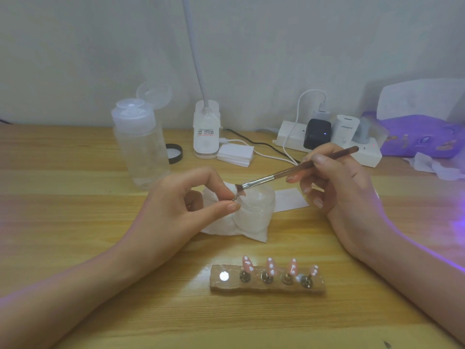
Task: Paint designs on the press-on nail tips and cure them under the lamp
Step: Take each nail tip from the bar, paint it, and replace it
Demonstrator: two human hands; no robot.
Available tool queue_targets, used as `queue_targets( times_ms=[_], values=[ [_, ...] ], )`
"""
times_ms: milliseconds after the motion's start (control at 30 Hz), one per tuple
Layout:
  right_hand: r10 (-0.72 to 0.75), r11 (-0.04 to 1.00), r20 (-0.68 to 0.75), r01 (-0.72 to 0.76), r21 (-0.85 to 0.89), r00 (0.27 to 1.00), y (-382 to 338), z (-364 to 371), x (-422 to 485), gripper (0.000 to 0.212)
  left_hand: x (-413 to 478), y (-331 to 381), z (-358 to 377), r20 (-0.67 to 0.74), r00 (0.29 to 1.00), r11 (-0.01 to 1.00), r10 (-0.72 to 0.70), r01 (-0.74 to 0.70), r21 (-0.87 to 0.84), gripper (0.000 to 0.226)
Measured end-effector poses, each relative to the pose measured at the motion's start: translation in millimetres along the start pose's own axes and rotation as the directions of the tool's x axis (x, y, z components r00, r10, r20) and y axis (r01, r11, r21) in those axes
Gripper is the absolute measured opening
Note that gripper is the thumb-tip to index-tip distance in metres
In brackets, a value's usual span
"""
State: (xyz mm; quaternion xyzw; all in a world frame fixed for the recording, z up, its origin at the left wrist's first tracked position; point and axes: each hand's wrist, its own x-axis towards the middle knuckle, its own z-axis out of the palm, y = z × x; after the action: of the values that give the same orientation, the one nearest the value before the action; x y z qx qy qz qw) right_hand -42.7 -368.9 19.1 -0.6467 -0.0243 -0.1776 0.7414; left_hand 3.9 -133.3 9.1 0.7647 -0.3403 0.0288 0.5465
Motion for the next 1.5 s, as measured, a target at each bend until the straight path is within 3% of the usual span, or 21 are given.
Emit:
queue_targets(
  times_ms=[133,267,433,567,1000,1167,1333,1500],
  values=[
    [0.027,0.999,-0.069,-0.028,-0.016,0.997,1.5,-0.8,0.9,0.024,-0.2,1.0,0.6,0.001,1.0,1.0,-0.005,0.005,0.001,0.019],
    [-0.002,1.0,-0.014,0.003,0.021,1.0,-0.1,0.1,0.2,0.013,-0.6,1.6,0.7,0.003,1.0,1.0,-0.016,0.016,-0.009,0.015],
    [0.018,0.999,-0.06,-0.02,-0.036,0.998,1.9,-0.9,0.7,0.024,0.0,0.1,0.4,0.009,1.0,1.0,-0.018,0.018,-0.01,0.023],
    [-0.01,1.0,-0.003,0.01,0.012,1.0,0.2,0.0,0.0,0.012,-0.4,0.1,0.1,0.012,1.0,1.0,-0.011,0.011,-0.006,0.018],
    [0.003,0.999,-0.026,-0.005,-0.045,1.0,2.0,-0.1,0.0,0.015,0.0,-0.2,0.5,0.006,1.0,1.0,0.002,-0.002,-0.004,0.016],
    [-0.005,1.0,-0.027,0.006,0.029,1.0,0.0,-1.6,1.0,0.012,0.1,1.1,0.4,0.01,1.0,1.0,0.014,-0.014,-0.008,0.019],
    [0.016,0.999,-0.039,-0.017,-0.041,0.999,1.1,-0.2,0.9,0.012,-0.1,0.8,0.5,0.004,1.0,1.0,0.029,-0.029,0.011,0.016],
    [-0.007,0.999,-0.028,0.008,0.033,1.0,-0.8,-0.6,1.1,0.015,0.3,0.6,0.7,0.011,0.999,0.999,0.035,-0.035,0.007,0.015]
  ],
)
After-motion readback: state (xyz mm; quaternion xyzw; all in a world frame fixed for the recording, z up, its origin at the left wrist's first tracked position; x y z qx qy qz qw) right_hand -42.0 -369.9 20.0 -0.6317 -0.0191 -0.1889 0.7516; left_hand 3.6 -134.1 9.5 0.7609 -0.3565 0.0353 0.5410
